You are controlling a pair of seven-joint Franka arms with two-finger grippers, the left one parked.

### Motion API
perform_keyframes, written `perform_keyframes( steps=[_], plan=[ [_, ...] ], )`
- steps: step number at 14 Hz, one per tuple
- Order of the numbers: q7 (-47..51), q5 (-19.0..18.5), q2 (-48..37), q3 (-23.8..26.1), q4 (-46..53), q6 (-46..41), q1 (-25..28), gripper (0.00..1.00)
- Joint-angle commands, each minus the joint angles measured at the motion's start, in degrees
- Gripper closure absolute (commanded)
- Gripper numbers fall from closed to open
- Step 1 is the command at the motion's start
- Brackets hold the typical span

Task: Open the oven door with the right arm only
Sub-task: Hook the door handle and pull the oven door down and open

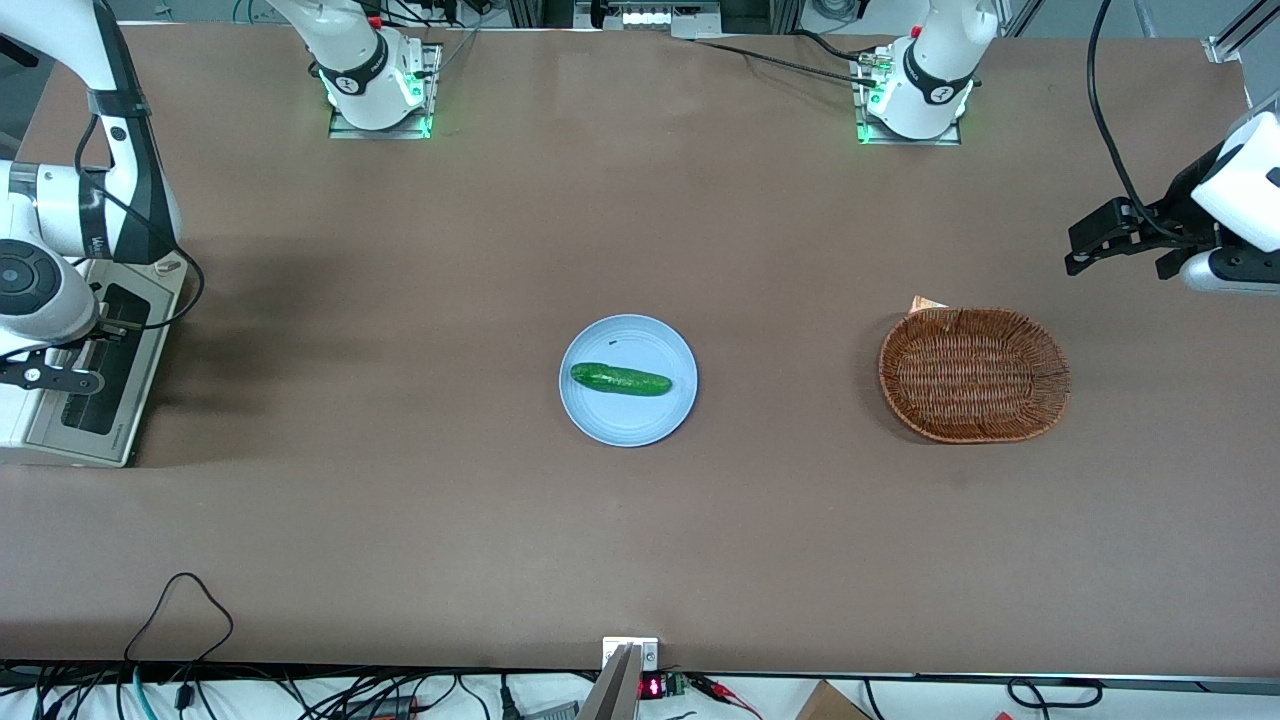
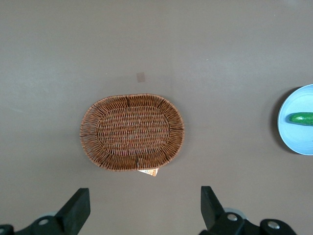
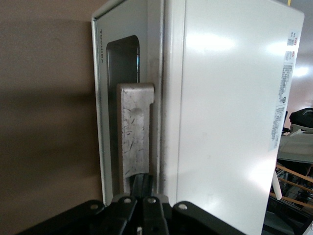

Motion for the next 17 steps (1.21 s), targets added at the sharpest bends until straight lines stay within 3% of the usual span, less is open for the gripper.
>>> perform_keyframes(
  steps=[1,9,12,17],
  plan=[
    [1.10,-1.13,0.58,-0.09,-0.98,2.55,-0.51,1.00],
    [3.83,0.02,2.25,0.78,-3.00,8.17,-0.25,1.00],
    [3.83,3.70,3.21,2.01,-3.18,10.02,-0.16,1.00],
    [3.74,3.80,4.18,2.81,-3.35,10.38,-0.16,1.00]
  ],
)
